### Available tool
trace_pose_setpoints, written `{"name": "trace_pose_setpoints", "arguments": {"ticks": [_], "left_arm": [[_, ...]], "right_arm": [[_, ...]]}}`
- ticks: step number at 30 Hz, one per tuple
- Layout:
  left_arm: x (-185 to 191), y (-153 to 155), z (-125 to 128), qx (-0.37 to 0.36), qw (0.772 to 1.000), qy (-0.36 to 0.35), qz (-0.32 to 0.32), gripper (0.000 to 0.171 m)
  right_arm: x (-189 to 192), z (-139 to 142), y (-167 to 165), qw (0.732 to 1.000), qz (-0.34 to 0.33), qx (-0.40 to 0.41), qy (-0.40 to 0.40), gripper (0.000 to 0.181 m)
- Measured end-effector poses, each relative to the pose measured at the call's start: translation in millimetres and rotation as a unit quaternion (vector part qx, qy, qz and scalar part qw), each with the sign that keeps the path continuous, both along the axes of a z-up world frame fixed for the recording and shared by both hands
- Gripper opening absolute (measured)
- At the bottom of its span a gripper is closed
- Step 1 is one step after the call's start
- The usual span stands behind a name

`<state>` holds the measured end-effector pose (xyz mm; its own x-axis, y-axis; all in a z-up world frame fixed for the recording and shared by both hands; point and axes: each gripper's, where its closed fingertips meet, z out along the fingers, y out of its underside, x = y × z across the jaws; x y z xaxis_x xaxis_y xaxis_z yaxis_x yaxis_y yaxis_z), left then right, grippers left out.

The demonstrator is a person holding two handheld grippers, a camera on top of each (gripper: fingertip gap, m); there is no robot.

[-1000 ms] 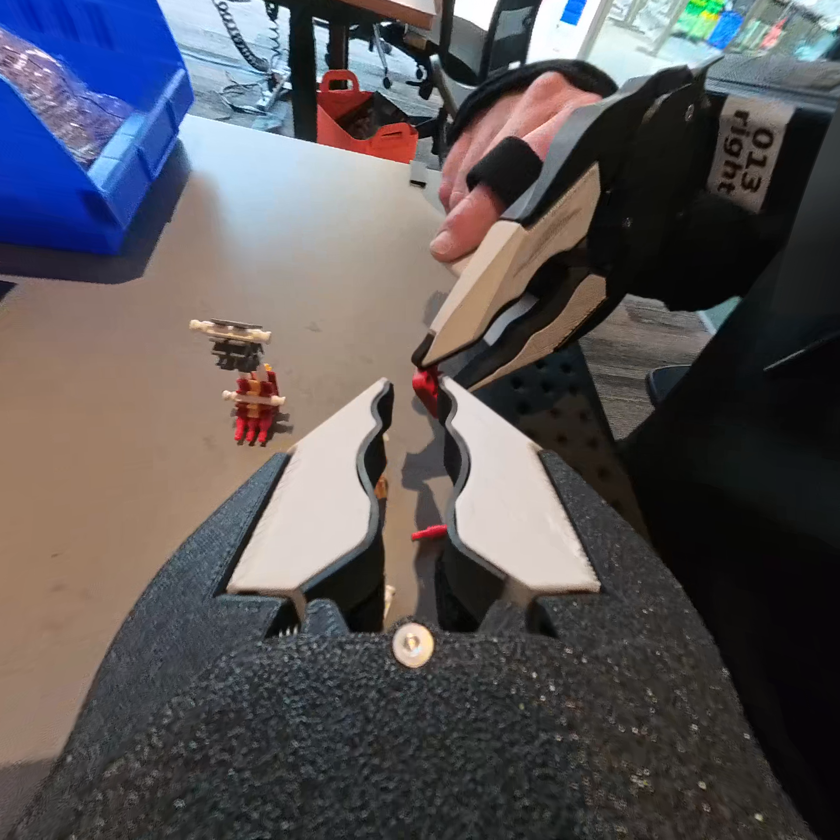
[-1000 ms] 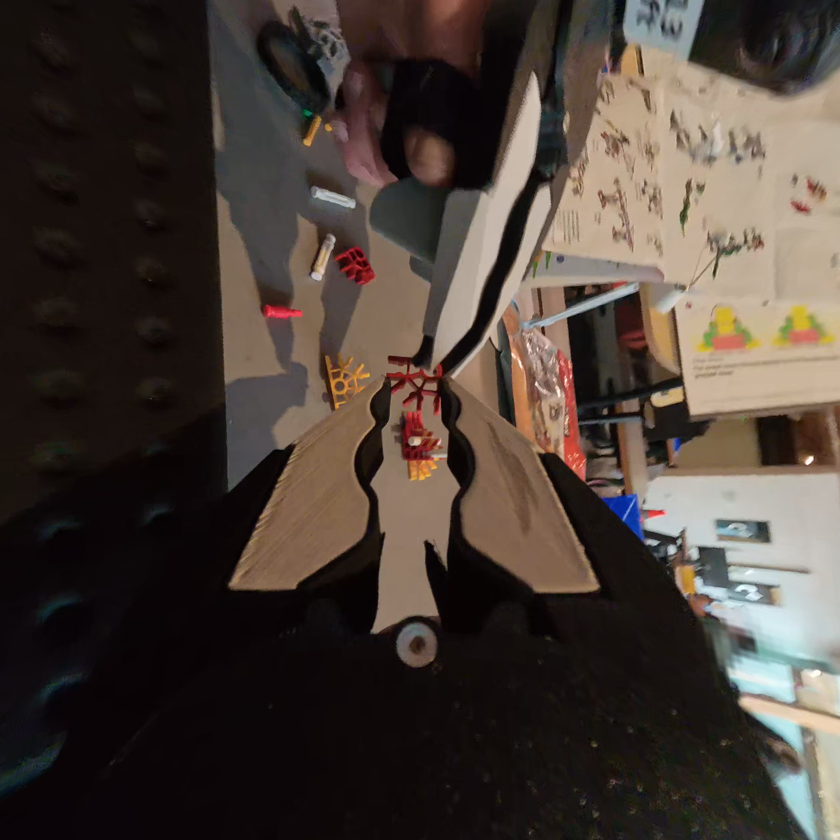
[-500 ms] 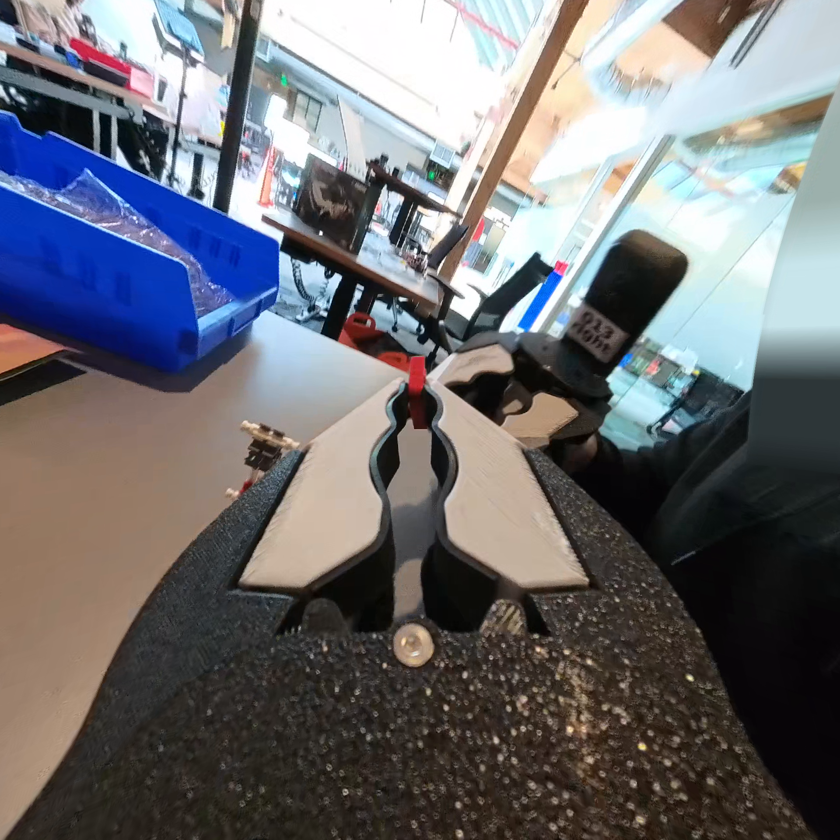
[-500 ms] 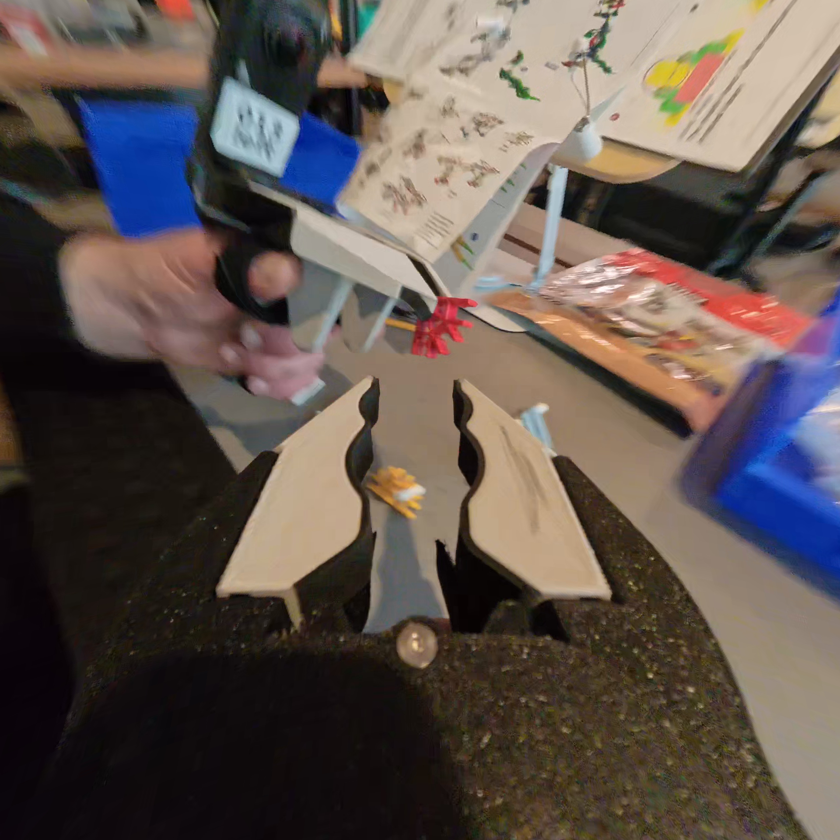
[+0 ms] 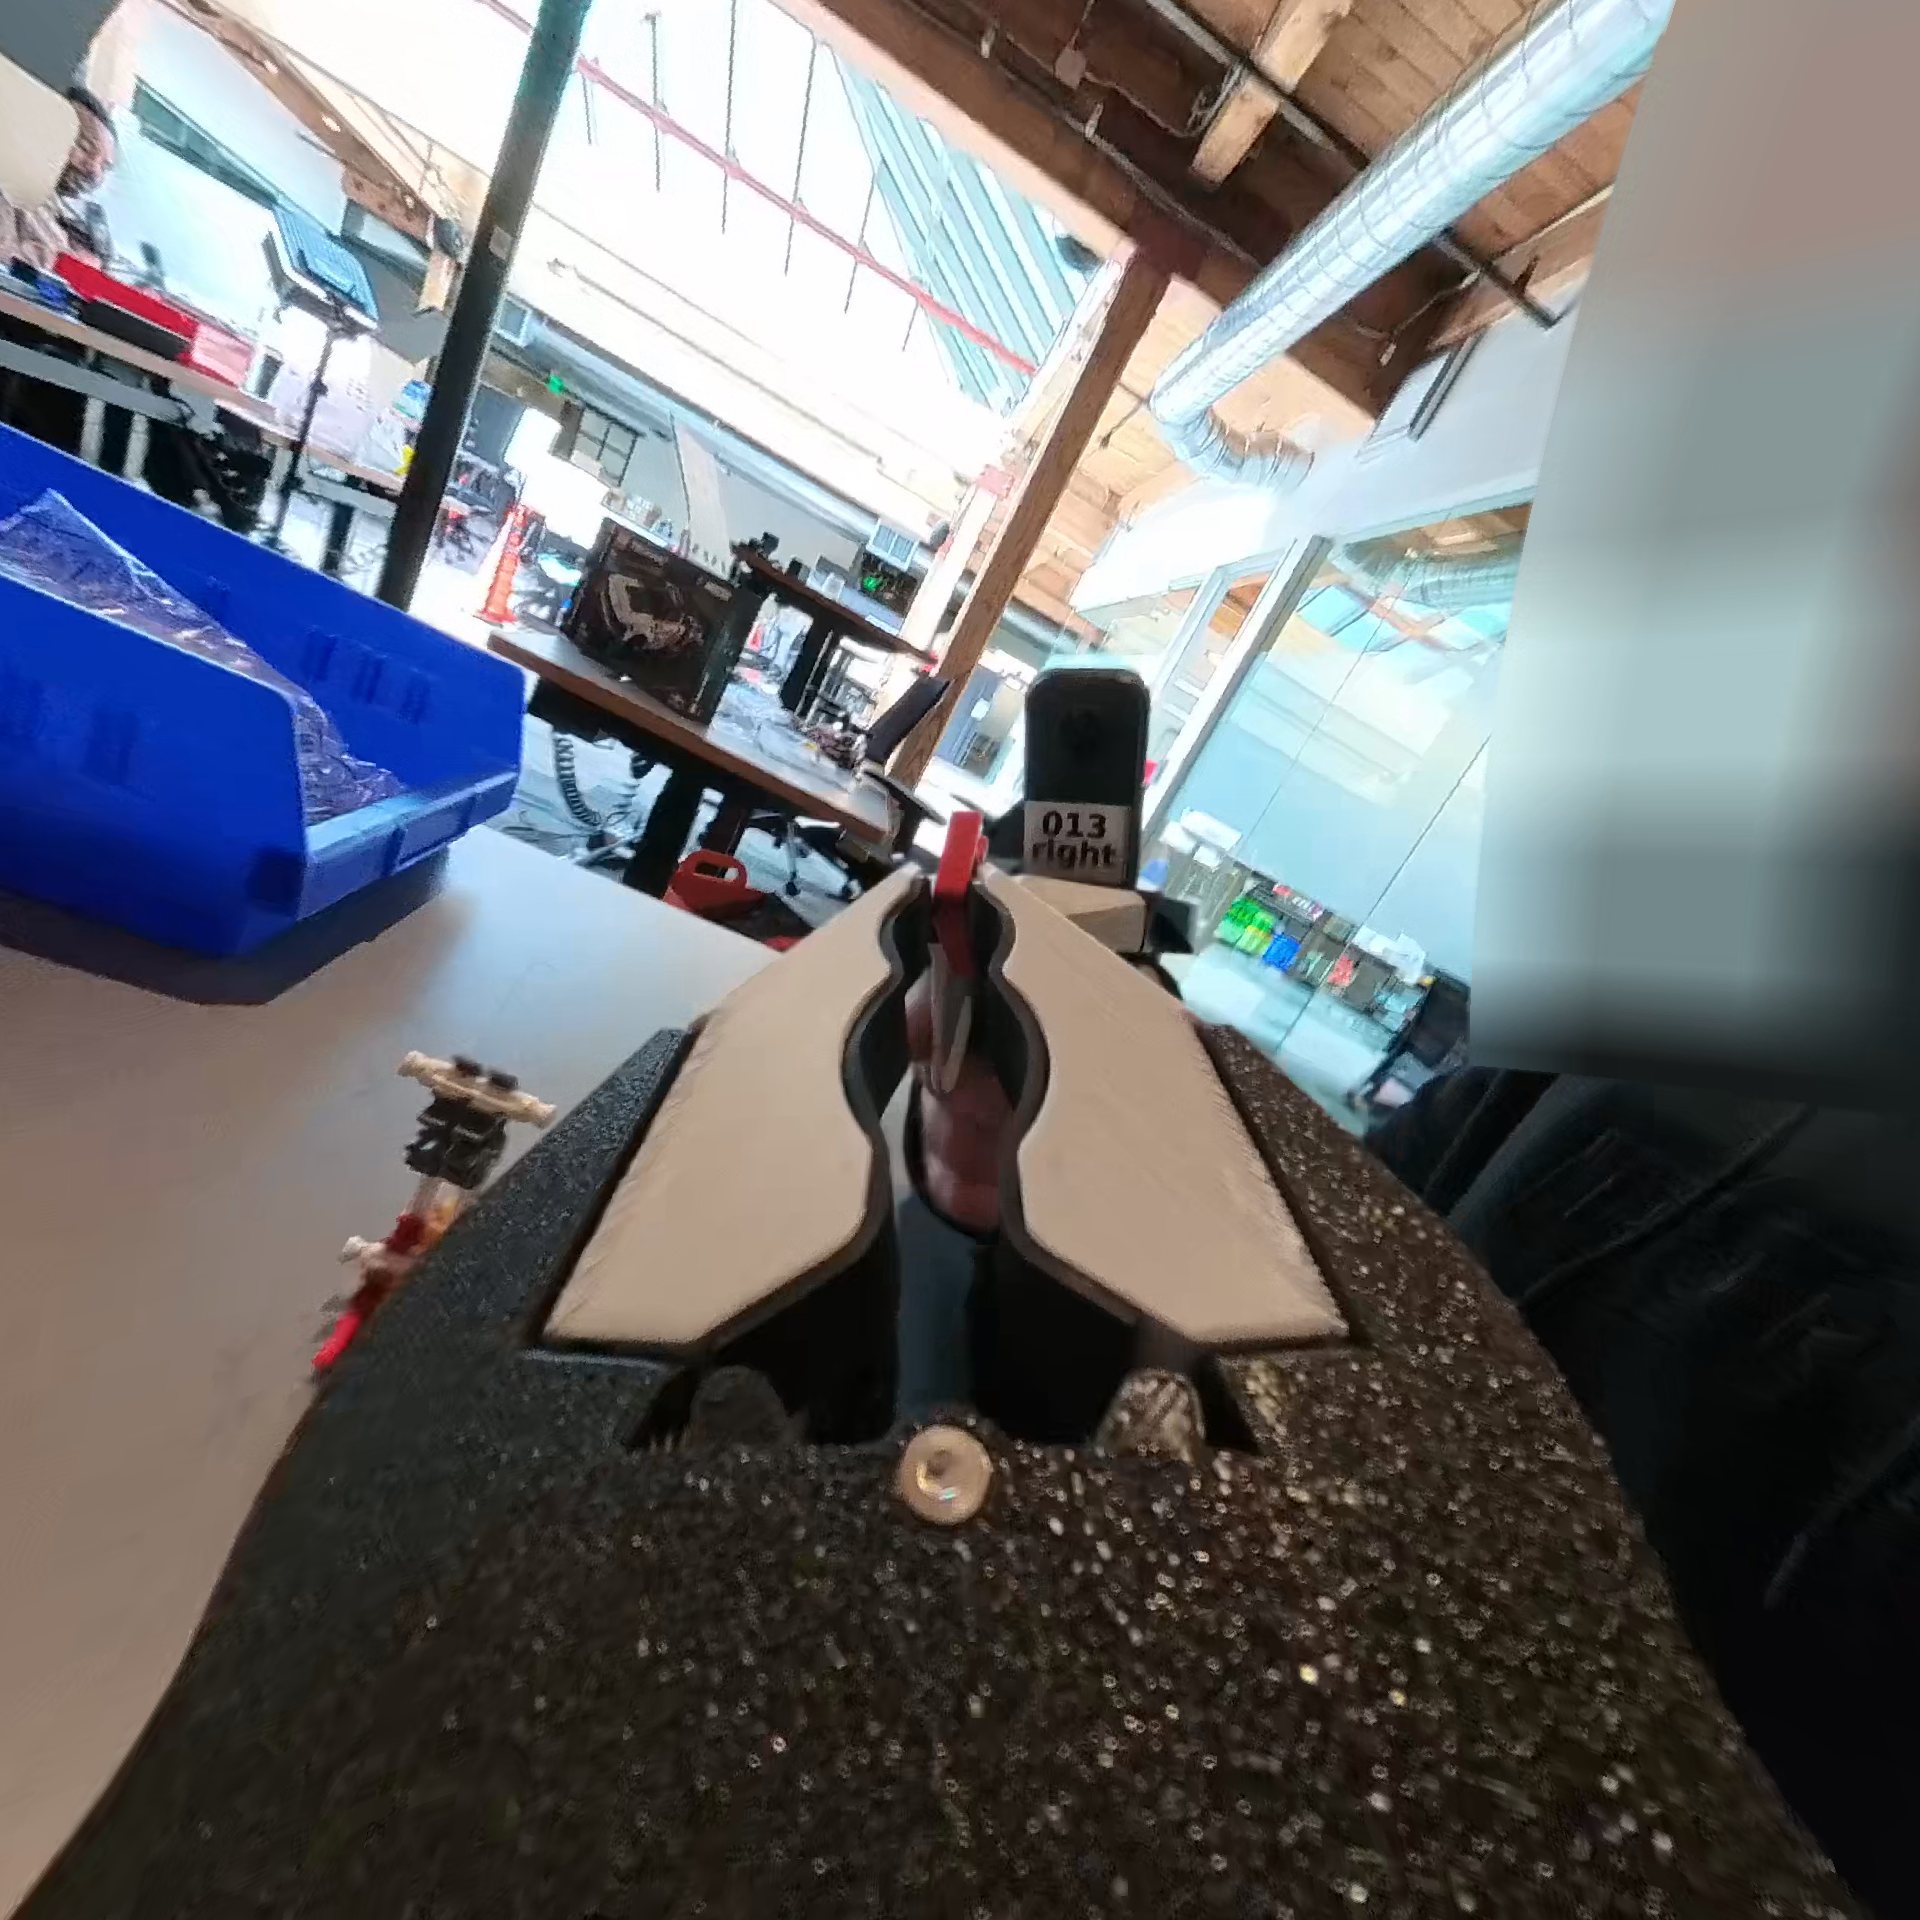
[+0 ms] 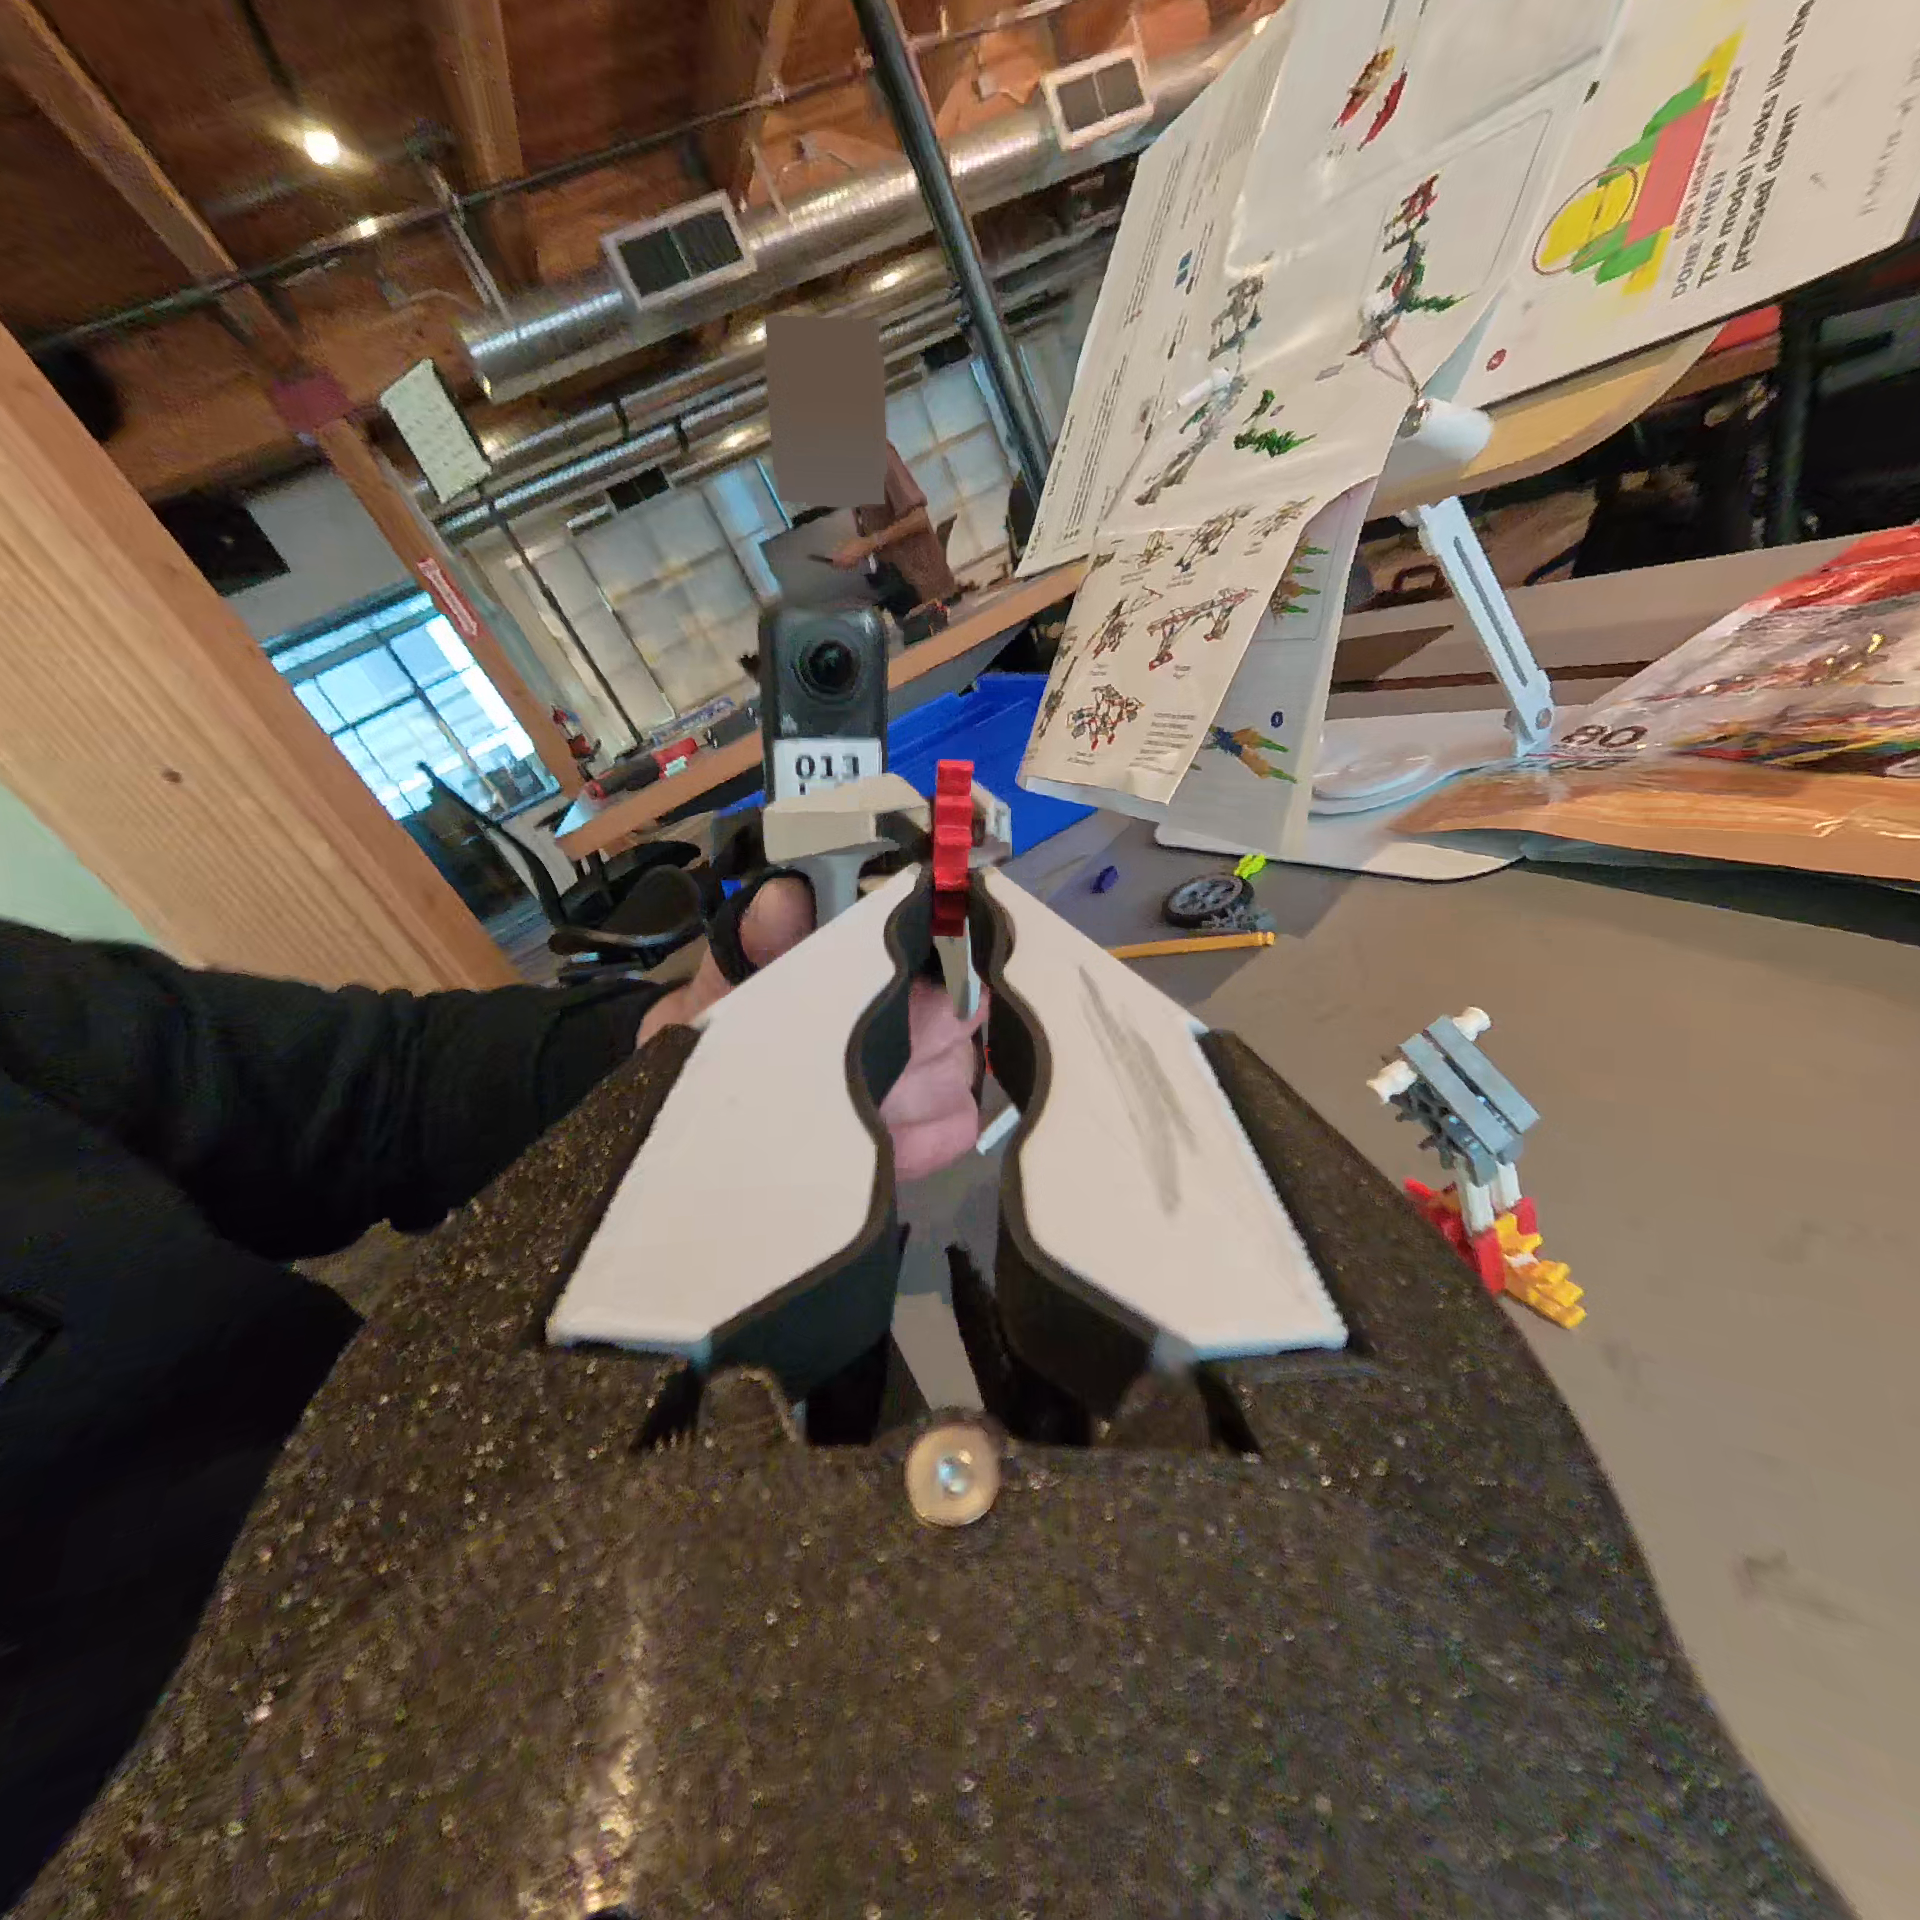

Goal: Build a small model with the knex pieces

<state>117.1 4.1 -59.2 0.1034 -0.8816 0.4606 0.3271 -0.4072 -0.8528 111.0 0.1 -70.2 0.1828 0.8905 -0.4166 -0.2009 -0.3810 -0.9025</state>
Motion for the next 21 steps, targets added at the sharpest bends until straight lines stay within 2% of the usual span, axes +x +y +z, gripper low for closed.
{"name": "trace_pose_setpoints", "arguments": {"ticks": [4, 6, 7, 9, 13, 15, 17, 19, 21], "left_arm": [[0.4, -2.4, -2.9, 0.036, 0.997, 0.063, -0.012, 0.016], [7.0, -3.3, -22.7, 0.049, 0.987, 0.149, -0.026, 0.017], [7.8, -3.5, -25.5, 0.065, 0.984, 0.167, -0.023, 0.015], [9.9, -7.9, -27.4, 0.068, 0.98, 0.181, -0.04, 0.011], [10.4, -7.7, -31.9, 0.075, 0.976, 0.201, -0.04, 0.007], [8.9, -3.0, -26.1, 0.064, 0.981, 0.181, -0.021, 0.006], [4.8, 6.8, -22.4, 0.032, 0.987, 0.157, 0.01, 0.005], [-2.0, 14.4, -14.7, -0.018, 0.995, 0.097, 0.03, 0.005], [-8.0, 21.8, -14.4, -0.056, 0.995, 0.057, 0.059, 0.005]], "right_arm": [[1.9, -19.4, -2.6, 0.994, 0.035, 0.024, -0.097, 0.006], [2.9, -22.5, -3.7, 0.99, 0.05, 0.031, -0.125, 0.005], [3.1, -25.7, -4.0, 0.987, 0.057, 0.034, -0.143, 0.005], [2.5, -32.8, -9.4, 0.98, 0.086, 0.038, -0.176, 0.005], [4.1, -36.9, -7.5, 0.972, 0.098, 0.047, -0.209, 0.006], [3.0, -32.4, -2.6, 0.975, 0.083, 0.048, -0.201, 0.007], [3.8, -29.5, 8.5, 0.975, 0.032, 0.074, -0.205, 0.014], [7.3, -27.0, 17.8, 0.958, -0.049, 0.15, -0.238, 0.027], [8.3, -23.6, 19.1, 0.925, -0.12, 0.231, -0.276, 0.028]]}}
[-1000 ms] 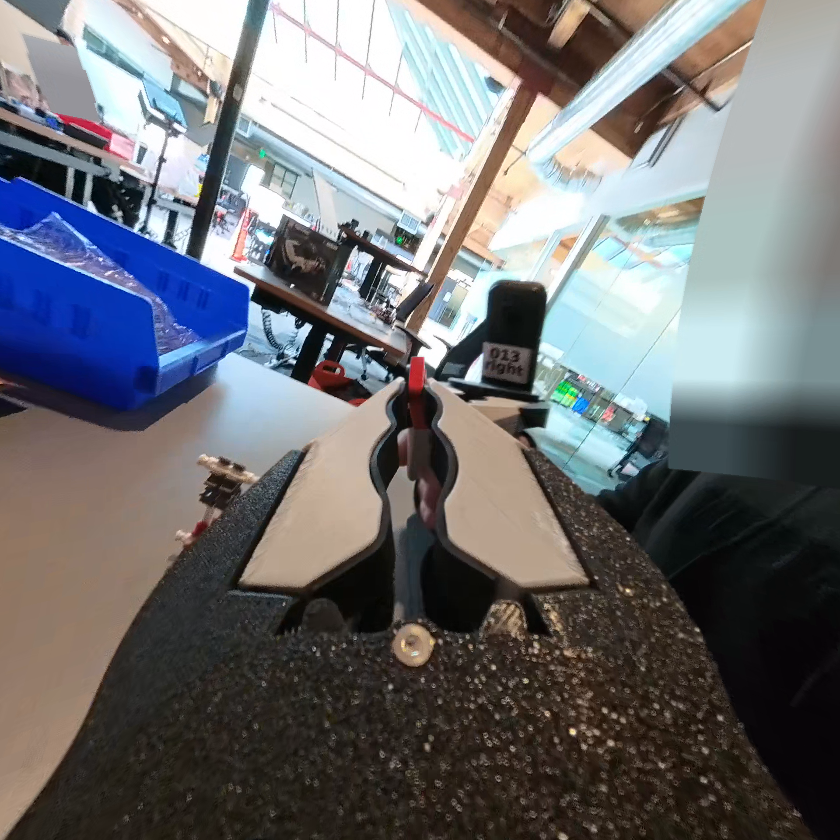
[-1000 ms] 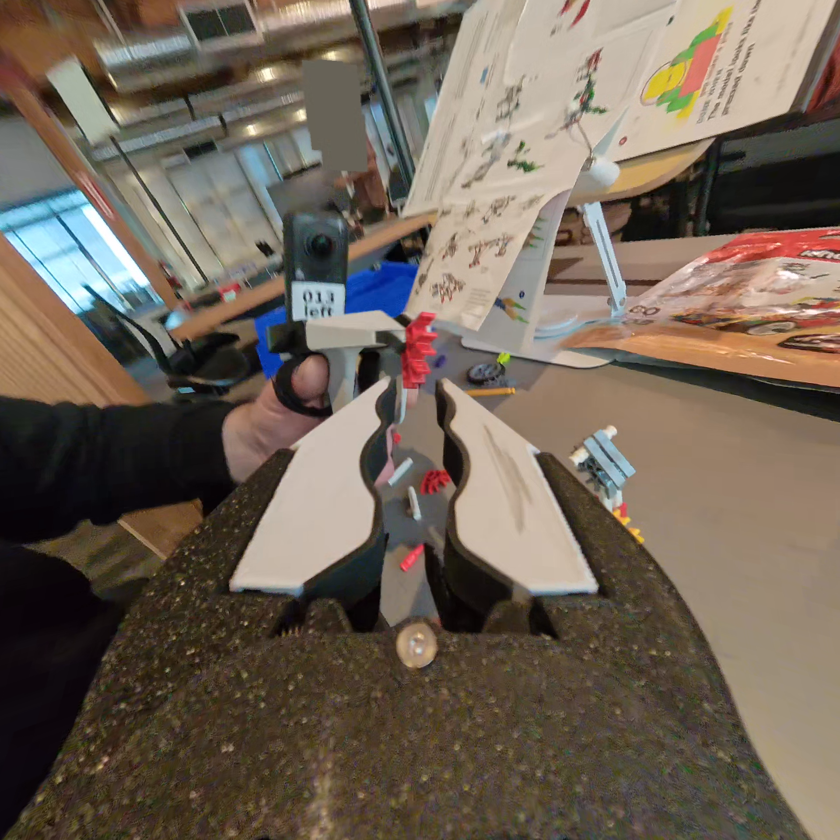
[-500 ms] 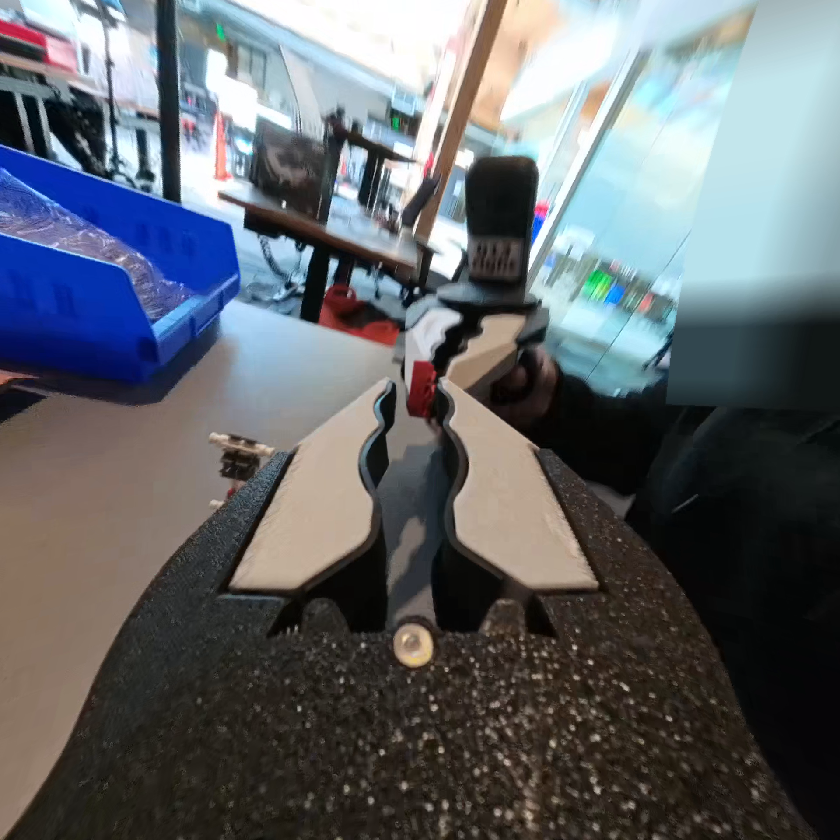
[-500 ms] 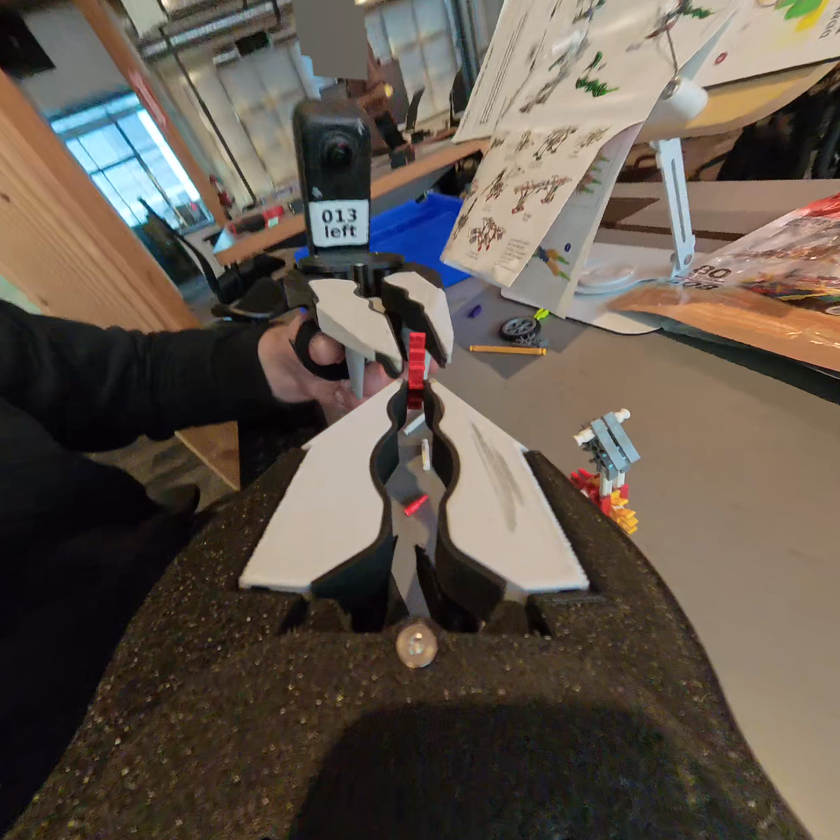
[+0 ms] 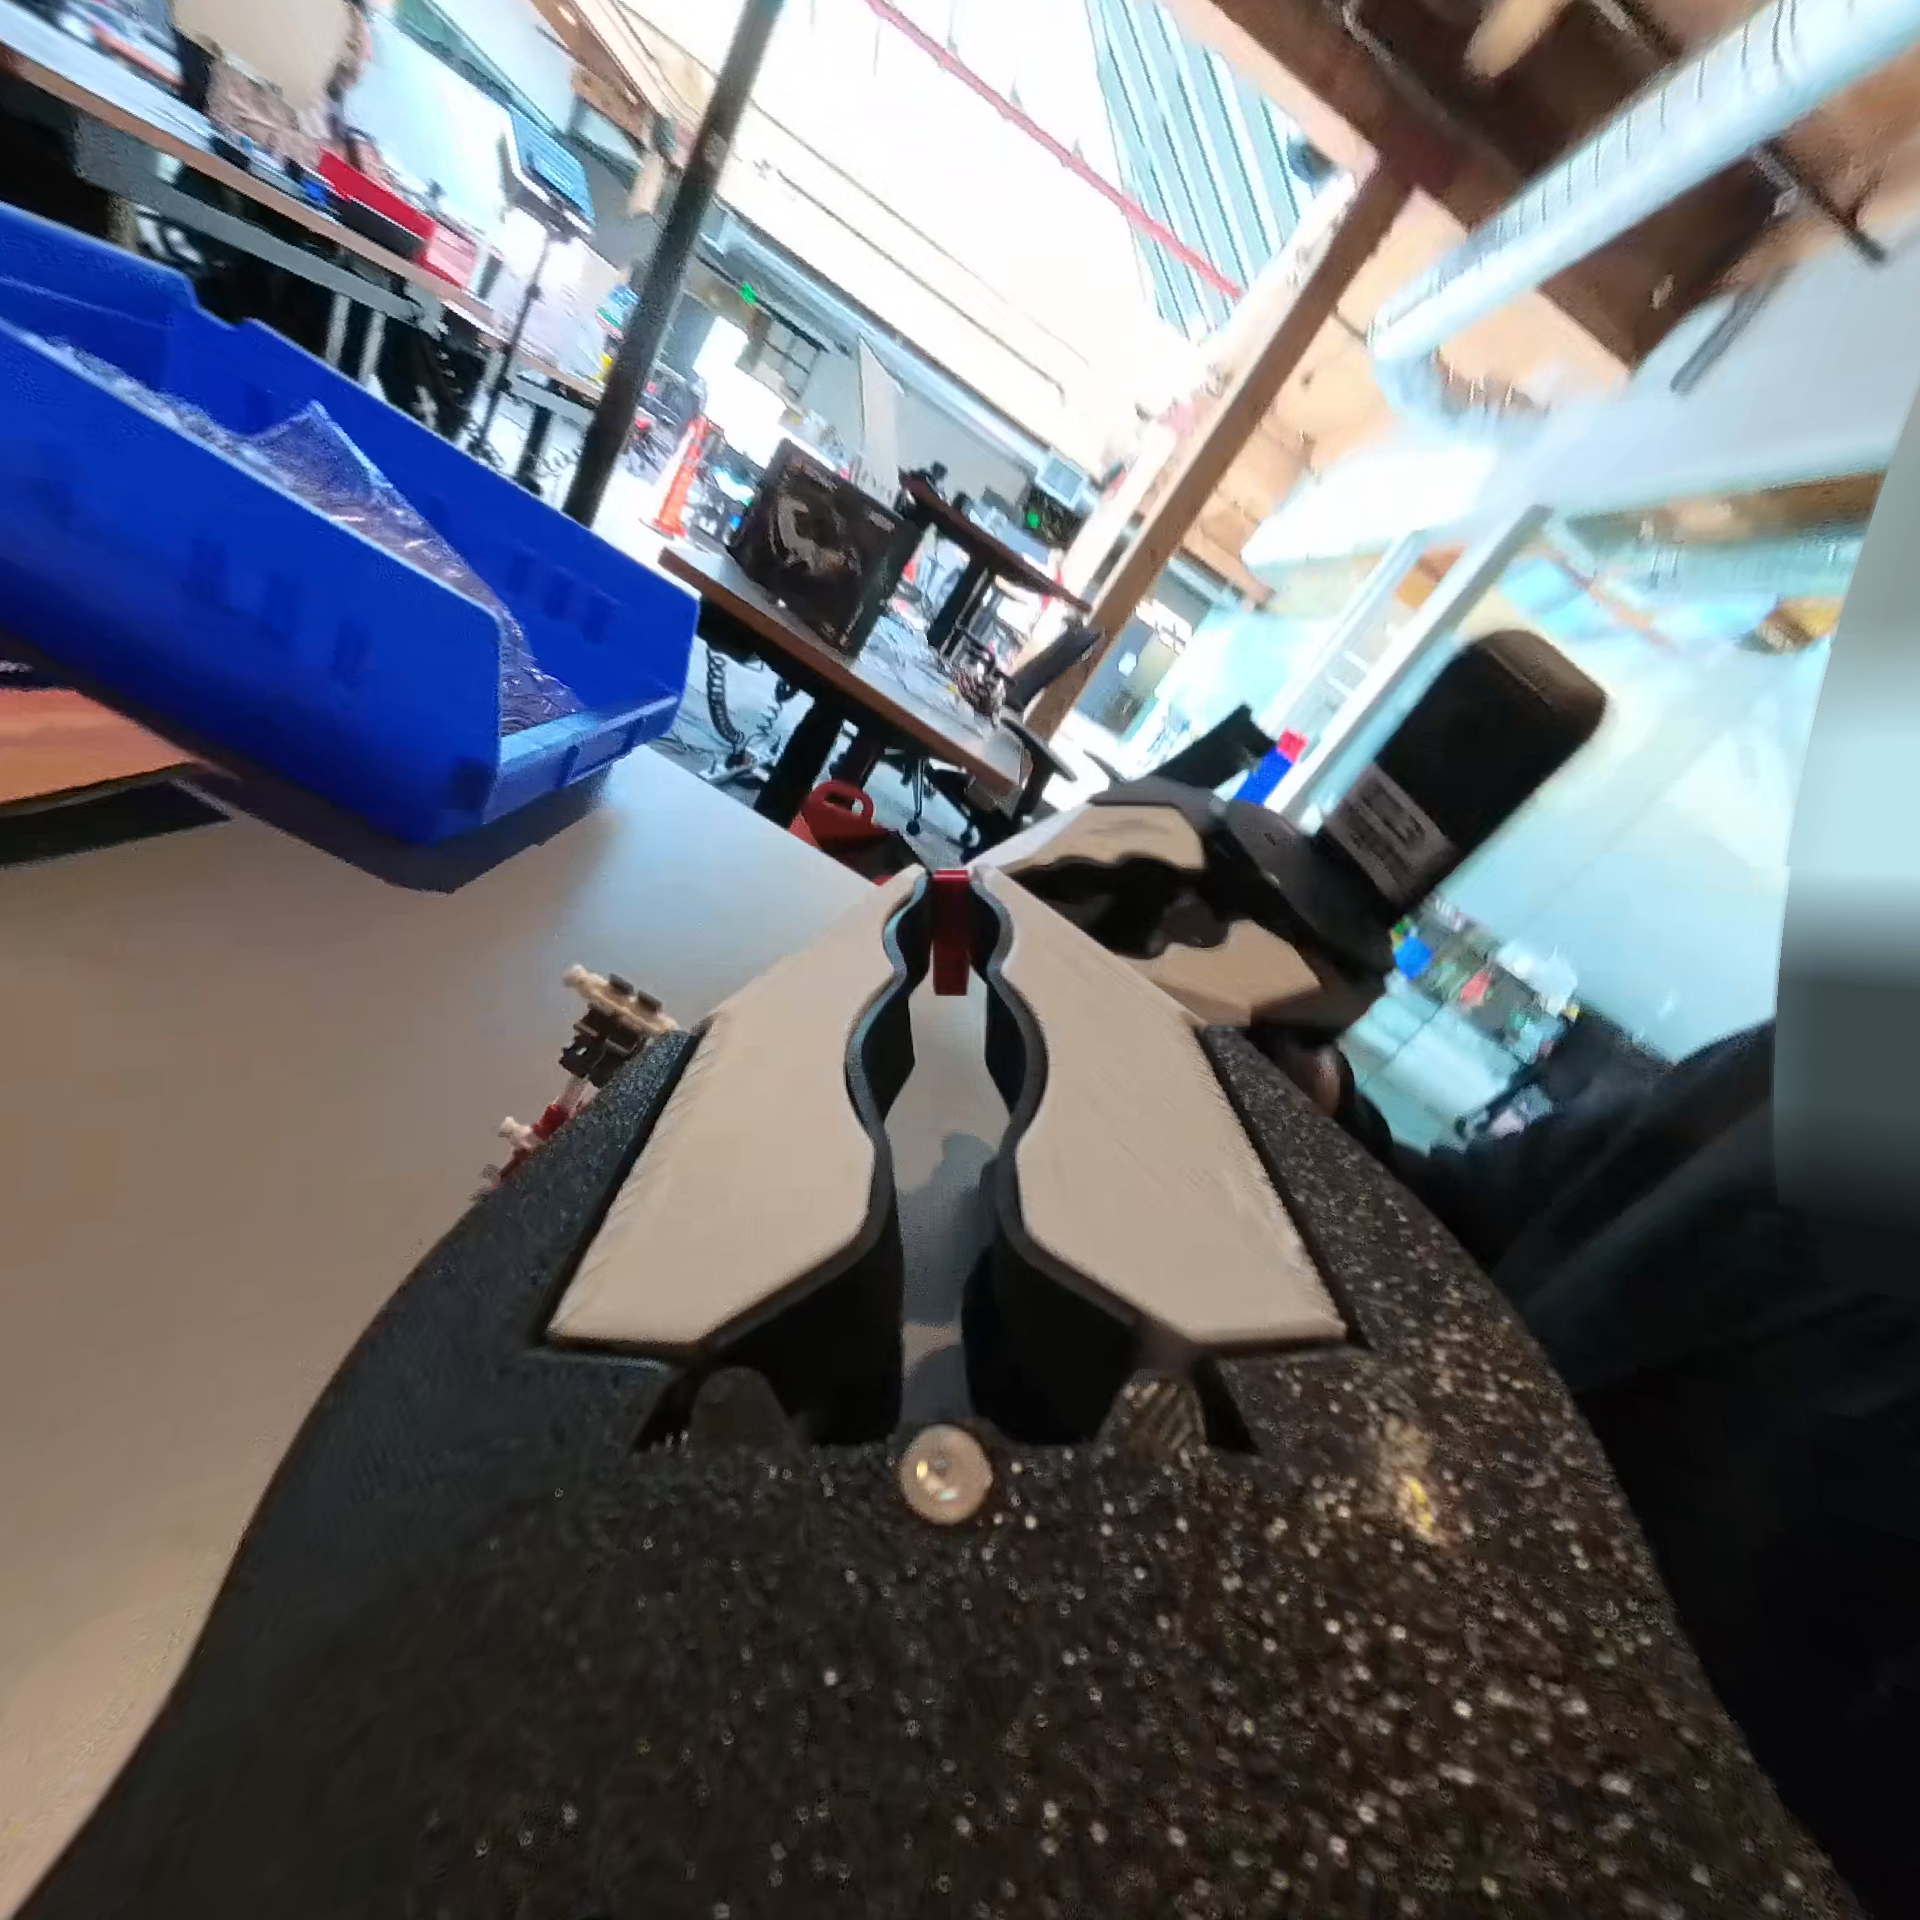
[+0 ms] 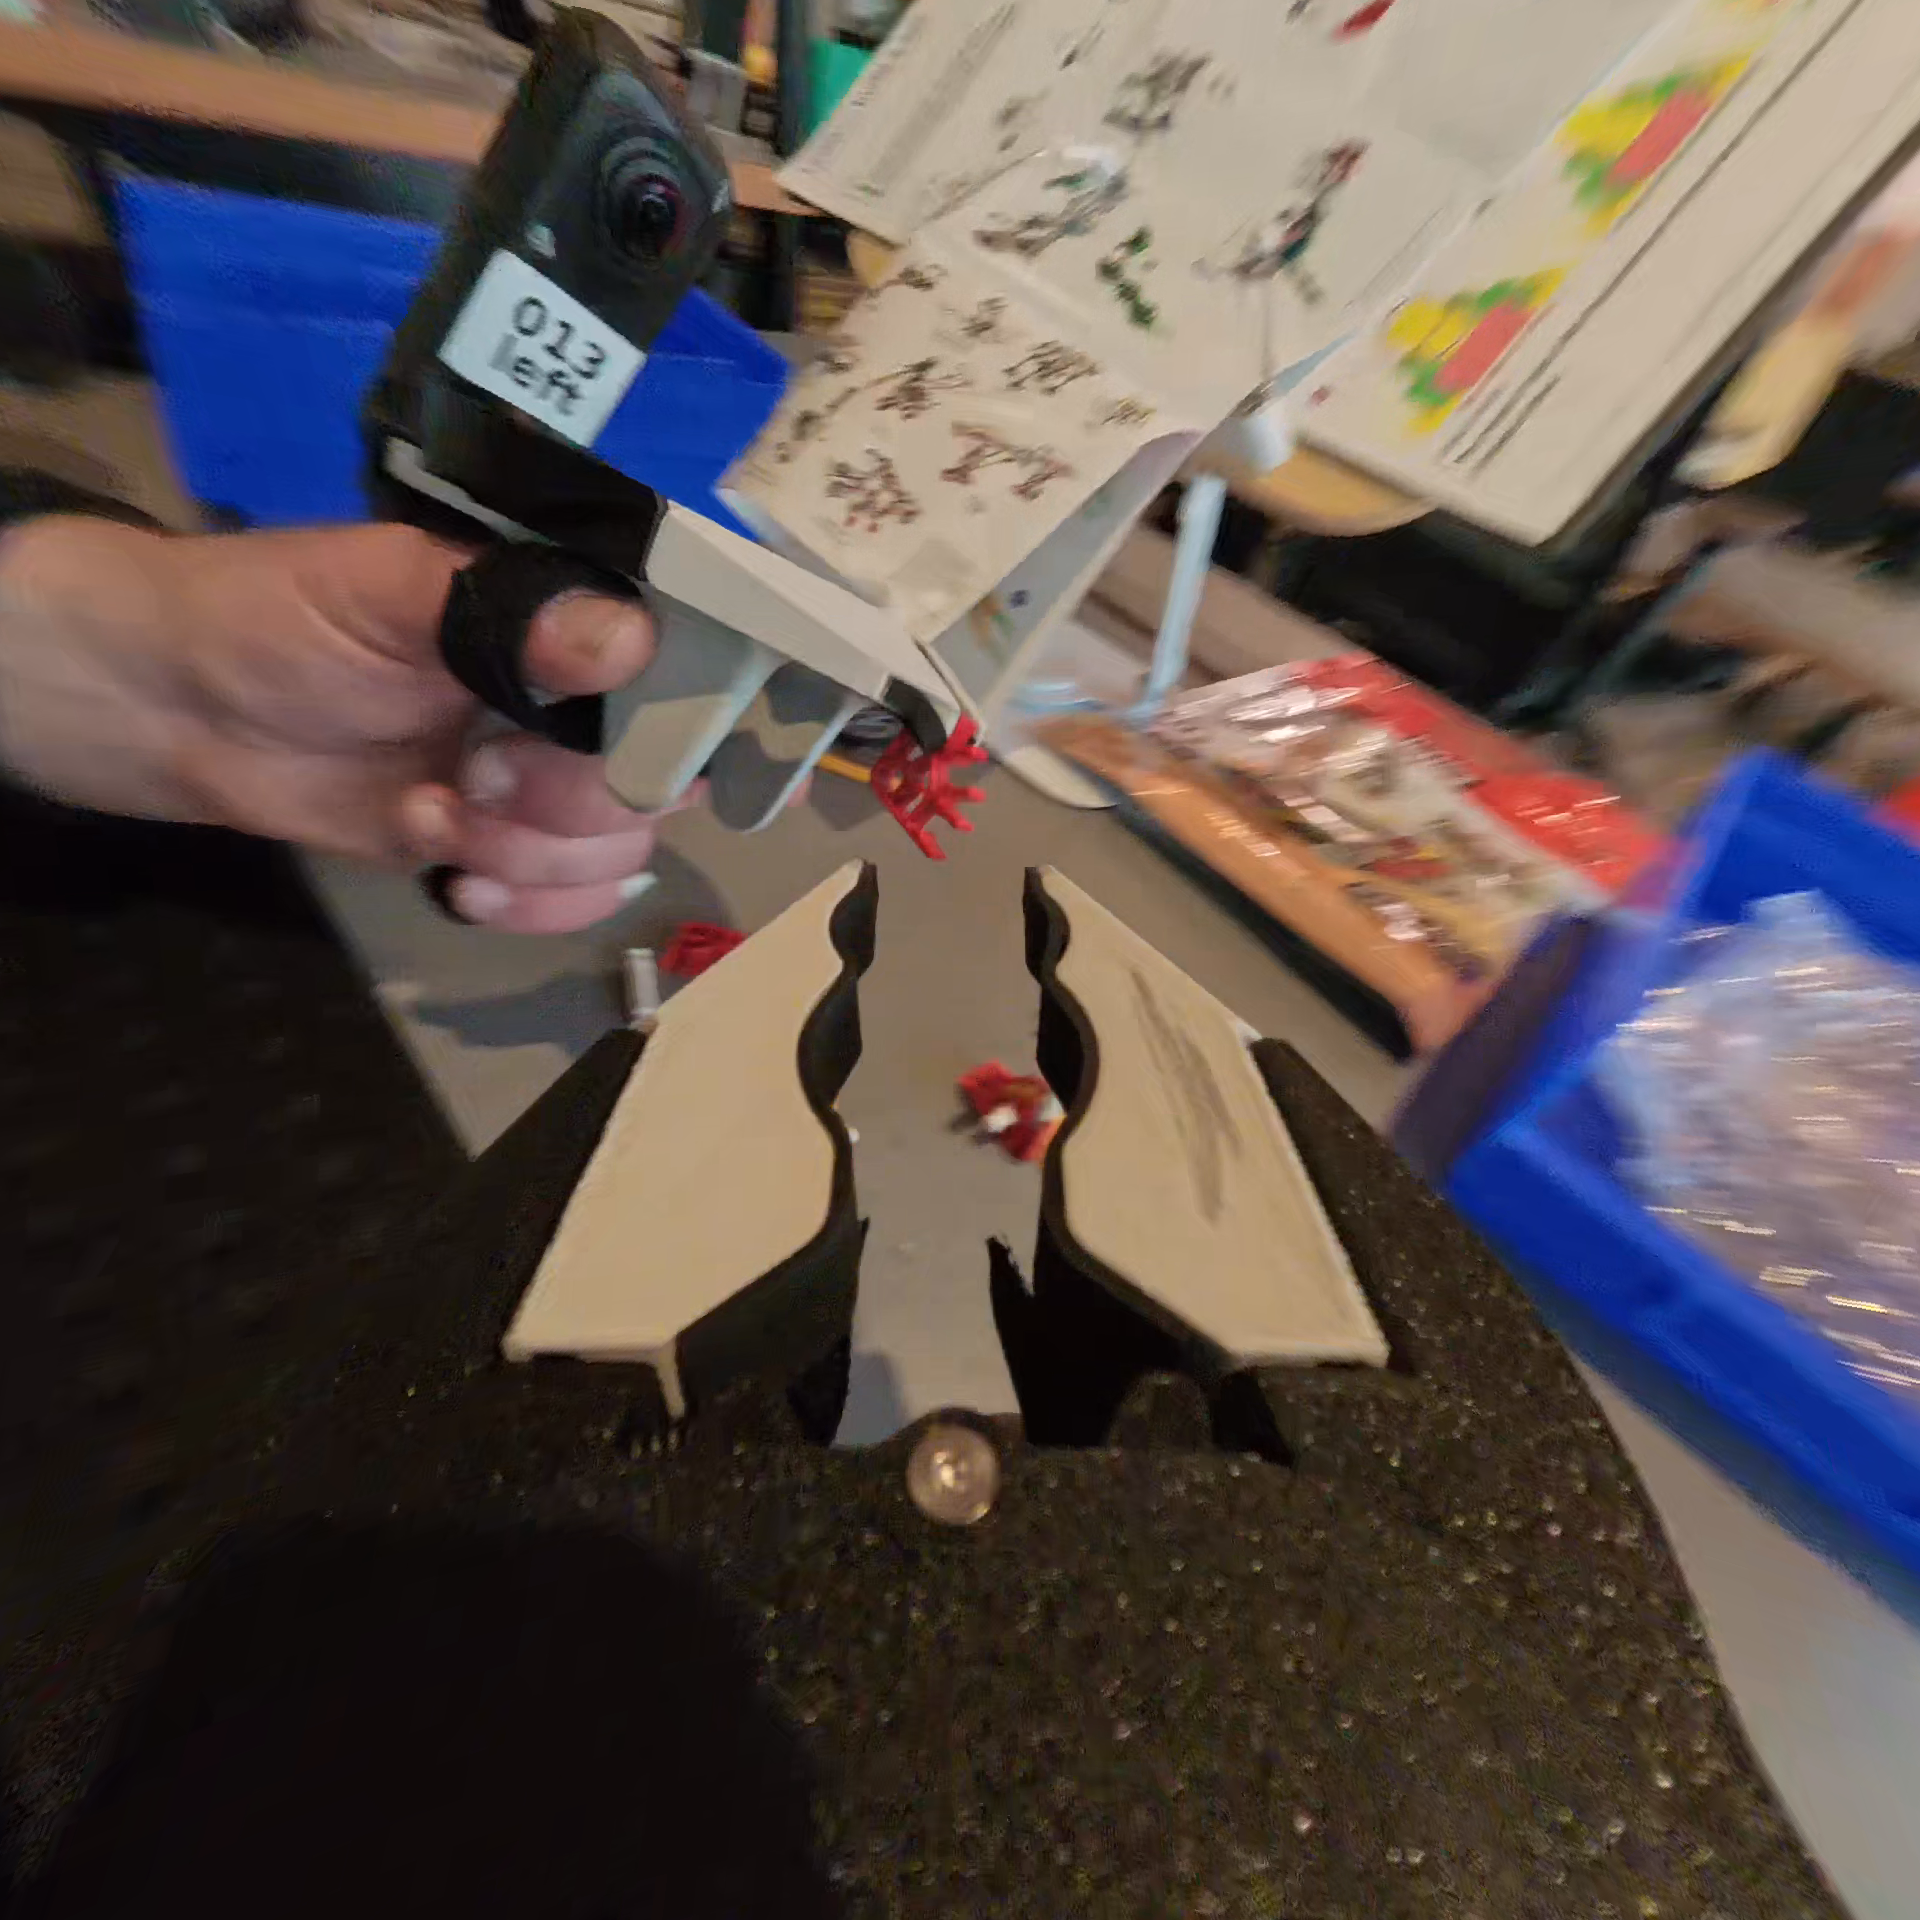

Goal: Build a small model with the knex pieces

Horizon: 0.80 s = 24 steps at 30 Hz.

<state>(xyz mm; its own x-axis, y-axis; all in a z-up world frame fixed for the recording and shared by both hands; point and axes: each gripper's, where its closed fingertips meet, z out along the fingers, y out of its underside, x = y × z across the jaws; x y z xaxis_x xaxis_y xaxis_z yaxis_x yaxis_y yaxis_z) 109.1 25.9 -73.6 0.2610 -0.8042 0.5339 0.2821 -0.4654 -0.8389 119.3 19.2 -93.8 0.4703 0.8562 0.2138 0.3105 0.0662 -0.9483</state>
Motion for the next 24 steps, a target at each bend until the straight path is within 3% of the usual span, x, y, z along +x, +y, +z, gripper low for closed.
{"name": "trace_pose_setpoints", "arguments": {"ticks": [4, 11, 15, 20, 24], "left_arm": [[6.5, -3.7, -5.9, -0.032, 0.999, -0.031, 0.016, 0.005], [11.2, -7.6, -4.6, -0.053, 0.994, -0.076, 0.054, 0.005], [12.3, -8.9, -5.9, -0.064, 0.99, -0.104, 0.064, 0.004], [14.3, -9.6, -9.1, -0.067, 0.992, -0.086, 0.058, 0.006], [-2.0, -2.8, -13.3, -0.019, 0.996, 0.003, 0.084, 0.03]], "right_arm": [[-5.2, 1.3, -1.4, 0.988, -0.071, 0.121, -0.058, 0.028], [-5.6, -0.5, 2.4, 0.98, -0.129, 0.139, -0.065, 0.028], [-5.4, -3.0, 0.4, 0.98, -0.131, 0.138, -0.065, 0.024], [-1.0, -7.1, -1.2, 0.984, -0.113, 0.119, -0.068, 0.024], [6.1, -23.2, -5.2, 0.991, -0.062, 0.075, -0.088, 0.024]]}}
